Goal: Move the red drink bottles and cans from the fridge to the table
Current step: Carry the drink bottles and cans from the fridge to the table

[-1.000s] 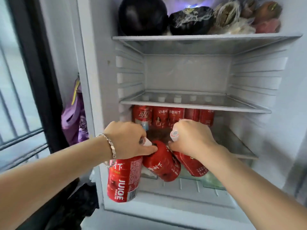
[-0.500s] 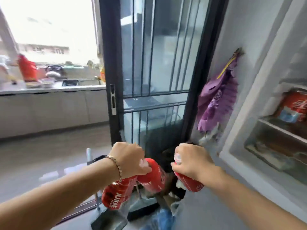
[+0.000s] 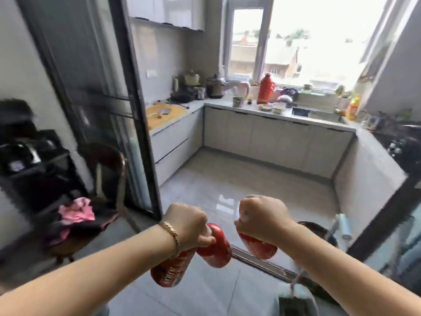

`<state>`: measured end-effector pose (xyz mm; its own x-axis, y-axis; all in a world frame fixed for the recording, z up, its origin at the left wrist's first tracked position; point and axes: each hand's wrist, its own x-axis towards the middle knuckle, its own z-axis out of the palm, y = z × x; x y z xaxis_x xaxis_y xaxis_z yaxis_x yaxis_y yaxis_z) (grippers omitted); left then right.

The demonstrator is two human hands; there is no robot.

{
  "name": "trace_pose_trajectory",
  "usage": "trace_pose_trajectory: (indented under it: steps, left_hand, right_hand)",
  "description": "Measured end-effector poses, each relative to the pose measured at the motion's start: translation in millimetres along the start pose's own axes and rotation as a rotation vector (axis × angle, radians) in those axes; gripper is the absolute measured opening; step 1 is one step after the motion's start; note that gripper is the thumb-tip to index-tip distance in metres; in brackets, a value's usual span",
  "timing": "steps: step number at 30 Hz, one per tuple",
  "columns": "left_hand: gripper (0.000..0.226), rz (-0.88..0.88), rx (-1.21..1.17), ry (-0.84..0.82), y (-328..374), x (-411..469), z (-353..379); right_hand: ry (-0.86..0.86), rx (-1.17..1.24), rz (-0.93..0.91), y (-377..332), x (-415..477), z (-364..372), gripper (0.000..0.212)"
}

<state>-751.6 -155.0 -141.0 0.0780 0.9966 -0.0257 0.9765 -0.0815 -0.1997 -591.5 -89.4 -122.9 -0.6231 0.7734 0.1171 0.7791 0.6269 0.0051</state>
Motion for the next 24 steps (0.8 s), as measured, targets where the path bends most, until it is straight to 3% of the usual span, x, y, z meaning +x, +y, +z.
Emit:
trace_pose_trajectory:
  steps: [4, 7, 12, 24]
  left_hand:
    - [0.051, -0.275, 0.003, -0.092, -129.8, -65.0, 37.1]
    - [0.051, -0.434, -0.006, -0.147, -190.1, -99.9, 58.0]
    - [0.045, -0.748, -0.049, -0.249, -282.4, -160.9, 90.3]
    - [0.05, -1.267, -0.162, -0.363, -453.1, -309.9, 132.3]
  right_hand:
    - [-0.047, 0.061, -0.249, -134.5, 91.0, 25.6, 0.027]
    - [-0.06, 0.124, -0.395, -206.8, 130.2, 35.1, 0.025]
    - [-0.083, 0.179, -0.64, -336.2, 196.3, 57.4, 0.028]
    - [-0.237, 0.18, -1.156, -622.9, 281.7, 75.4, 0.035]
